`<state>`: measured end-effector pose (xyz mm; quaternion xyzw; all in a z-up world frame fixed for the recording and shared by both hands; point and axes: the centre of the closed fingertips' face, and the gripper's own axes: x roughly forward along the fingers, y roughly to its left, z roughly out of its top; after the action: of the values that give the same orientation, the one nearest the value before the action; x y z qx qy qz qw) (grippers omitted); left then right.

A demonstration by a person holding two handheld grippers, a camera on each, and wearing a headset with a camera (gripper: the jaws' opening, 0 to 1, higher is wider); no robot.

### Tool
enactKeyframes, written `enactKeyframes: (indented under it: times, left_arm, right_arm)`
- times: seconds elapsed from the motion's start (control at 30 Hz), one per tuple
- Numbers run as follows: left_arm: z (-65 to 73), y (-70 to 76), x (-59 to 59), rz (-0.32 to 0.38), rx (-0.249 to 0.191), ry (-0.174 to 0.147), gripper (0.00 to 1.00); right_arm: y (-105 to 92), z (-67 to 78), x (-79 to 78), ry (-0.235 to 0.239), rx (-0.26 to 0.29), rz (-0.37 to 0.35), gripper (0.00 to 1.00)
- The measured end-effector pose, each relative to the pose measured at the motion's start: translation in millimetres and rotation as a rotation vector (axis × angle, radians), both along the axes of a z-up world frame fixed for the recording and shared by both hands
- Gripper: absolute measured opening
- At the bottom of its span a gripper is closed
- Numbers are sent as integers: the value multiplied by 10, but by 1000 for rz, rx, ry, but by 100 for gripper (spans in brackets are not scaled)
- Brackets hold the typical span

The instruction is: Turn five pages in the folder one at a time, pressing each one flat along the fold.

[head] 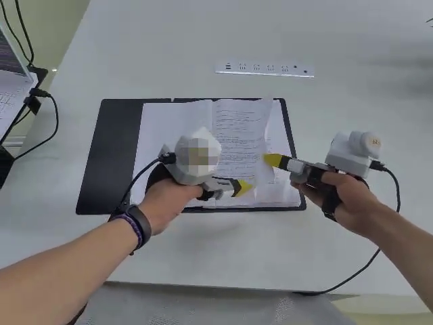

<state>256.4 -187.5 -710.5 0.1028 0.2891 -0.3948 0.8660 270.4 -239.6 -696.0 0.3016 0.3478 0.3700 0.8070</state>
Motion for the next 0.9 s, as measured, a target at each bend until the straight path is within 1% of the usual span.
enactKeyframes:
  times: [0.03,0.17,0.2,0.23,0.3,0.37,0.47,0.5,0.53,0.6,0.67,0.7,0.77,0.83,0.87,0.9]
  left_arm:
    - [5,35,-5,3,0,-1,74]
    - [44,262,-26,39,-10,-5,74]
    - [48,286,-27,43,-10,-7,74]
    - [58,351,-33,51,-10,-10,74]
    - [107,452,-60,70,-21,-14,74]
    - [122,562,-68,86,-27,-16,74]
    - [126,714,-101,98,-27,-17,74]
    - [121,786,-122,106,-23,-16,74]
    - [118,808,-125,108,-22,-16,74]
    - [124,944,-159,124,-21,-16,74]
    - [143,1015,-192,135,-22,-18,74]
    - [154,1048,-210,142,-23,-17,74]
    - [175,1153,-202,154,-24,-22,75]
    - [202,1231,-243,170,-30,-20,75]
    - [199,1274,-244,177,-34,-18,75]
    - [195,1345,-243,191,-37,-21,75]
  right_arm:
    - [33,13,2,-2,1,4,0]
    - [242,98,0,-17,11,32,0]
    - [284,112,-5,-21,12,37,0]
    - [316,118,-8,-22,12,42,0]
    - [411,126,-19,-24,13,55,0]
    - [510,130,-34,-26,15,70,0]
    - [660,148,-64,-30,17,98,0]
    - [707,157,-74,-32,16,106,0]
    - [751,166,-79,-34,18,112,0]
    - [873,175,-98,-33,23,132,0]
    - [964,176,-116,-34,23,149,0]
    - [1003,174,-124,-32,24,156,0]
    - [1086,173,-143,-31,24,172,0]
    - [1146,175,-156,-31,24,185,0]
    - [1174,175,-162,-31,23,191,0]
    - [1211,169,-167,-27,23,197,0]
